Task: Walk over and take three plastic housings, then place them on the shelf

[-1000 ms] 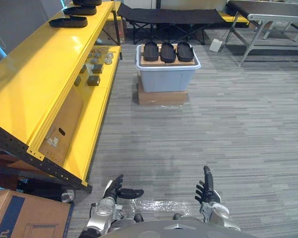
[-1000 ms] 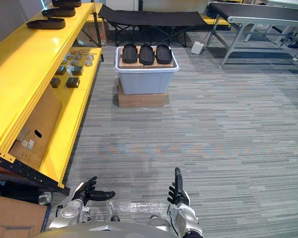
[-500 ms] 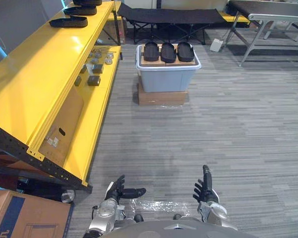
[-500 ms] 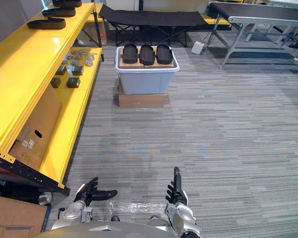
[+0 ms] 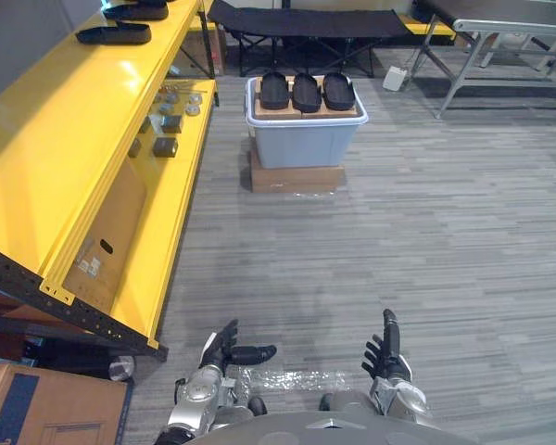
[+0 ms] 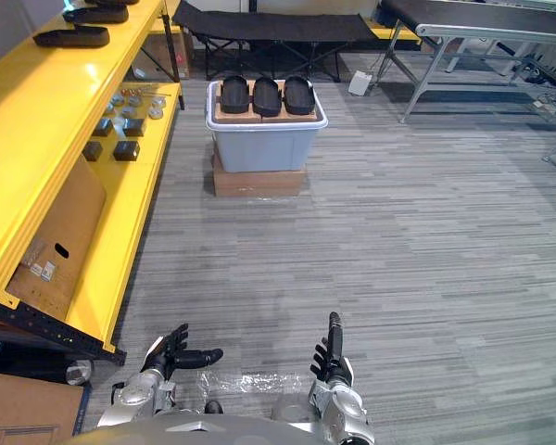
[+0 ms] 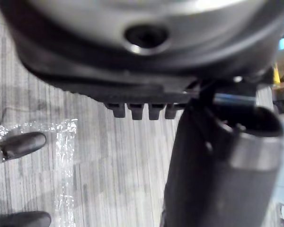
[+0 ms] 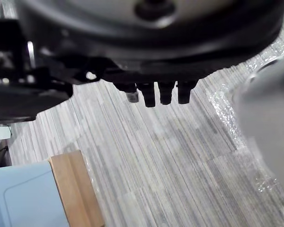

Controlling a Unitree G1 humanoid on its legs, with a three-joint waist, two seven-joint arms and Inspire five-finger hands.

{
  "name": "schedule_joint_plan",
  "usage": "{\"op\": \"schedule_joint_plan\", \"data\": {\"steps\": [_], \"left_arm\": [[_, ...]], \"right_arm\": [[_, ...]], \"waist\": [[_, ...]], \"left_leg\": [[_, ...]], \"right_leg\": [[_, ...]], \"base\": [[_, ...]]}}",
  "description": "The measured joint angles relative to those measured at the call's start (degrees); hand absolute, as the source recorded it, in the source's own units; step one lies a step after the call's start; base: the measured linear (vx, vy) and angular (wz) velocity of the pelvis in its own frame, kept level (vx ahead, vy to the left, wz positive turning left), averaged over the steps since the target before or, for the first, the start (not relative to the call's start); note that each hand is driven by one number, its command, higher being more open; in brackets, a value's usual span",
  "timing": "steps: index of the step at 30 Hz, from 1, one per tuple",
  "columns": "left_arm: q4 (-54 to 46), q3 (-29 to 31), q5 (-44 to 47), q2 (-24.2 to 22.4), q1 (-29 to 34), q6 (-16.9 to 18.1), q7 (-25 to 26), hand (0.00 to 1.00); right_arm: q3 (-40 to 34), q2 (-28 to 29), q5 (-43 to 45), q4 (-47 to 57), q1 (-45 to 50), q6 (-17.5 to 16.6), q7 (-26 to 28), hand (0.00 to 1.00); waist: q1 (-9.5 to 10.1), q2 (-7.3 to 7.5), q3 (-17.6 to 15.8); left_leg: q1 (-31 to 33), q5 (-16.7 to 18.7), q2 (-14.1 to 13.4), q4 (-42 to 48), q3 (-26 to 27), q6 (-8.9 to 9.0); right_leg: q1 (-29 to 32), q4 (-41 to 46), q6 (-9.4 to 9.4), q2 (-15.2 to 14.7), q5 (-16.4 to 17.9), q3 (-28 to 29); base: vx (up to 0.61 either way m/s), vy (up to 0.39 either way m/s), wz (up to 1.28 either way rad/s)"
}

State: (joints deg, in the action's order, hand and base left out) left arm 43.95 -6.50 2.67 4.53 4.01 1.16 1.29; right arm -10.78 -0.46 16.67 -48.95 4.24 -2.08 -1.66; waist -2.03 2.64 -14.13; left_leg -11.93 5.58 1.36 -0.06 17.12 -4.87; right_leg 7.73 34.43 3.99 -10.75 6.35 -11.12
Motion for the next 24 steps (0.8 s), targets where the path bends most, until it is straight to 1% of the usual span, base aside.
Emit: {"op": "schedule_joint_plan", "data": {"steps": [1, 2, 3, 4, 5, 6, 7, 8, 9, 10, 11, 12, 13, 14, 15, 16, 17, 18, 19, 20, 21, 22, 23, 24], "left_arm": [[0.03, 0.03, 0.07, 0.18, 0.27, -0.39, 0.11, 1.0], [0.04, 0.11, 0.62, 0.51, 0.56, -0.63, 0.26, 1.0], [0.03, 0.12, 1.79, 1.17, 0.47, -1.06, 0.27, 1.0], [0.03, 0.16, 1.81, 1.44, 0.32, -1.23, 0.27, 1.0], [0.03, 0.23, 1.92, 1.76, 0.0, -1.37, 0.25, 1.0], [0.08, 0.47, 2.32, 1.76, 0.07, -1.48, 0.24, 1.0], [0.51, 0.67, 2.57, 1.71, 0.29, -1.59, 0.24, 1.0], [0.53, 0.81, 3.7, 1.73, 0.59, -1.66, 0.29, 1.0], [0.53, 1.75, 5.02, 1.62, 1.18, -1.68, 0.46, 1.0], [0.57, 3.57, 7.09, 0.32, 1.54, -1.92, 0.94, 1.0], [0.56, 4.49, 8.24, -0.39, 2.13, -1.93, 1.11, 1.0], [0.28, 5.77, 9.97, -1.3, 3.31, -1.81, 1.2, 1.0], [-0.17, 8.54, 11.3, -2.69, 3.29, -1.71, 1.08, 1.0], [-1.08, 9.76, 11.43, -3.37, 3.23, -1.52, 1.19, 1.0], [-2.13, 10.3, 11.62, -3.19, 2.93, -1.09, 1.2, 1.0], [-2.42, 10.61, 12.49, -3.14, 2.25, -1.03, 0.9, 1.0], [-2.35, 10.47, 12.47, -3.04, 2.08, -1.05, 0.55, 1.0], [-2.49, 9.75, 12.46, -3.01, 1.7, -0.91, -0.22, 1.0], [-3.09, 8.29, 12.13, -3.32, 1.39, -0.41, -1.38, 1.0], [-3.57, 7.29, 11.91, -3.73, 1.31, 0.12, -1.73, 1.0], [-4.12, 6.56, 11.36, -3.92, 1.24, 0.15, -1.87, 1.0], [-6.05, 5.14, 10.64, -4.2, 0.94, 0.23, -2.06, 1.0], [-8.01, 3.15, 10.63, -4.28, 1.46, 0.3, -2.3, 1.0], [-8.82, 2.13, 10.58, -4.33, 1.79, 0.33, -2.51, 1.0]], "right_arm": [[-0.01, 0.13, -0.02, 0.04, 0.63, -0.04, 0.29, 0.0], [-0.07, 0.32, -0.06, 0.41, 1.6, -0.12, 1.26, 0.0], [-0.12, 0.32, -0.66, 0.48, 1.91, -0.96, 1.75, 0.0], [-0.13, 0.32, -0.69, 0.62, 2.15, -1.33, 2.01, 0.0], [-0.48, 0.46, -0.65, 1.46, 2.89, -1.75, 2.77, 0.0], [-0.91, 0.6, -0.65, 1.94, 3.45, -2.15, 3.22, 0.0], [-1.28, 0.65, -0.6, 2.4, 4.01, -2.29, 4.13, 0.0], [-1.37, 0.67, -0.6, 2.41, 4.27, -2.28, 4.63, 0.0], [-1.58, 0.85, -0.65, 2.4, 4.71, -2.25, 5.6, 0.0], [-1.99, 0.63, -0.5, 2.58, 4.65, -2.19, 6.71, 0.0], [-2.03, 0.25, -0.55, 2.7, 5.12, -2.26, 7.2, 0.0], [-1.78, -0.27, -0.79, 2.66, 5.23, -2.35, 7.5, 0.0], [-1.0, -0.59, -0.77, 2.22, 4.88, -2.6, 7.54, 0.0], [-0.03, -1.31, -0.9, 2.23, 4.91, -2.7, 7.69, 0.0], [0.54, -1.87, -1.6, 2.08, 4.28, -2.72, 7.65, 0.0], [0.63, -2.02, -3.05, 1.18, 3.86, -2.78, 7.57, 0.0], [0.83, -2.04, -3.27, 0.73, 3.76, -3.02, 7.59, 0.0], [1.22, -2.11, -3.49, 0.3, 3.3, -3.63, 7.57, 0.0], [2.06, -2.67, -4.38, 0.35, 2.04, -4.56, 7.36, 0.0], [2.7, -3.25, -4.71, 0.4, 0.74, -4.62, 7.23, 0.0], [3.3, -3.44, -4.71, 0.47, 0.0, -4.62, 7.13, 0.0], [3.74, -3.57, -4.66, 0.71, -1.26, -4.52, 6.4, 0.0], [4.4, -3.7, -4.56, 1.75, -1.36, -4.51, 5.62, 0.0], [4.66, -3.9, -4.54, 2.19, -1.23, -4.5, 5.2, 0.0]], "waist": [[0.05, -0.05, -0.62], [0.09, 0.04, -0.78], [-0.1, 0.03, -0.78], [-0.3, 0.06, -0.77], [-0.78, 0.16, -0.77], [-1.04, 0.2, -0.78], [-1.05, 0.37, -0.7], [-1.02, 0.59, -0.47], [-0.64, 1.0, -0.15], [-0.66, -0.24, 0.26], [-0.72, -1.14, 1.09], [-0.35, -2.3, 2.23], [0.02, -3.24, 2.15], [0.64, -3.94, 1.81], [0.91, -4.34, 1.09], [1.47, -3.78, 0.51], [1.82, -2.97, 0.07], [2.14, -2.33, -0.03], [2.41, -2.41, -0.2], [2.68, -2.73, -0.61], [2.98, -2.84, -0.98], [3.55, -3.27, -2.09], [4.03, -4.25, -2.72], [4.34, -5.2, -2.8]], "left_leg": [[-0.23, 1.25, -0.8, 1.74, 0.03, 0.27], [-0.48, 2.39, -2.06, 3.43, -0.17, 0.98], [-0.17, 3.35, -3.12, 4.71, -0.67, 1.94], [0.24, 3.78, -3.46, 5.19, -1.11, 2.39], [0.86, 4.59, -3.84, 6.19, -2.18, 3.27], [0.86, 5.52, -3.99, 7.08, -2.89, 4.0], [0.3, 7.15, -4.02, 8.26, -3.68, 5.02], [0.07, 8.2, -4.02, 9.05, -3.96, 5.48], [-0.72, 10.28, -4.19, 10.31, -4.28, 6.56], [-0.85, 12.84, -6.38, 12.4, -4.61, 7.8], [-0.96, 13.7, -7.98, 13.24, -4.68, 9.33], [-0.3, 14.71, -10.14, 17.61, -4.94, 10.96], [7.84, 13.26, -14.81, 36.67, -7.57, 10.37], [12.96, 8.04, -17.48, 48.41, -8.66, 8.93], [16.74, 7.66, -19.47, 56.86, -9.38, 9.34], [19.21, 7.97, -18.86, 61.19, -9.56, 9.6], [20.01, 8.03, -17.5, 60.89, -9.52, 9.64], [21.3, 8.2, -14.72, 58.04, -9.4, 9.92], [23.77, 8.18, -10.31, 48.88, -9.08, 9.92], [25.02, 7.92, -7.71, 41.83, -9.23, 9.81], [25.71, 7.17, -6.29, 36.71, -9.51, 9.64], [25.91, 3.61, -3.36, 25.04, -10.09, 9.63], [26.06, -1.27, -1.61, 14.1, -11.43, 10.0], [26.15, -3.09, -1.62, 10.43, -12.1, 10.52]], "right_leg": [[0.41, -1.61, -0.02, 0.17, 0.56, -0.28], [0.46, -6.47, 0.3, 1.12, 0.55, -0.31], [0.81, -12.98, 1.15, 2.07, -0.32, -0.06], [1.14, -15.92, 1.74, 2.36, -0.86, 0.13], [1.31, -20.89, 2.1, 2.89, -2.49, 0.73], [1.35, -22.78, 1.84, 2.96, -3.93, 1.71], [1.04, -23.43, 1.13, 2.97, -4.86, 2.88], [0.71, -23.38, 0.58, 2.9, -4.66, 3.13], [-0.33, -22.91, -0.98, 3.02, -3.7, 2.92], [0.26, -19.89, -1.85, 4.26, -4.83, 2.32], [0.12, -19.03, -2.37, 5.56, -4.48, 1.54], [-0.82, -18.62, -2.72, 7.52, -4.23, 1.1], [-2.59, -17.96, -4.57, 9.98, -2.74, 0.12], [-4.96, -19.29, -5.79, 11.5, -2.29, -0.28], [-8.14, -20.72, -7.06, 12.7, -2.01, -0.58], [-12.59, -22.69, -8.04, 12.92, -1.38, -0.42], [-14.64, -23.87, -8.37, 12.6, -1.16, -0.1], [-17.0, -25.71, -8.73, 12.05, -0.92, 0.55], [-19.22, -27.96, -9.17, 11.5, -0.58, 2.04], [-20.11, -28.73, -9.51, 11.3, -0.3, 3.1], [-20.49, -29.04, -9.66, 11.13, -0.02, 3.8], [-22.3, -29.97, -9.42, 11.05, 0.53, 5.13], [-24.41, -31.01, -9.27, 11.93, 1.55, 6.21], [-25.54, -31.47, -9.1, 12.84, 2.25, 6.95]], "base": [[0.13, 0.012, 0.03], [0.21, -0.019, 0.07], [0.19, -0.022, 0.13], [0.26, -0.069, 0.31], [0.25, -0.101, 0.39], [0.32, -0.138, 0.48], [0.25, -0.136, 0.33], [0.36, -0.243, 0.25], [0.46, -0.337, 0.18], [0.48, -0.354, 0.16], [0.36, -0.249, 0.12], [0.48, -0.302, 0.11], [0.5, -0.314, 0.09], [0.62, -0.377, 0.09], [0.56, -0.293, -0.03], [0.44, -0.218, -0.08], [0.46, -0.197, -0.2], [0.52, -0.171, -0.38], [0.6, -0.175, -0.54], [0.51, -0.078, -0.56], [0.31, 0.0, -0.54], [0.43, 0.049, -0.51], [0.35, 0.072, -0.46], [0.41, 0.15, -0.48]]}}
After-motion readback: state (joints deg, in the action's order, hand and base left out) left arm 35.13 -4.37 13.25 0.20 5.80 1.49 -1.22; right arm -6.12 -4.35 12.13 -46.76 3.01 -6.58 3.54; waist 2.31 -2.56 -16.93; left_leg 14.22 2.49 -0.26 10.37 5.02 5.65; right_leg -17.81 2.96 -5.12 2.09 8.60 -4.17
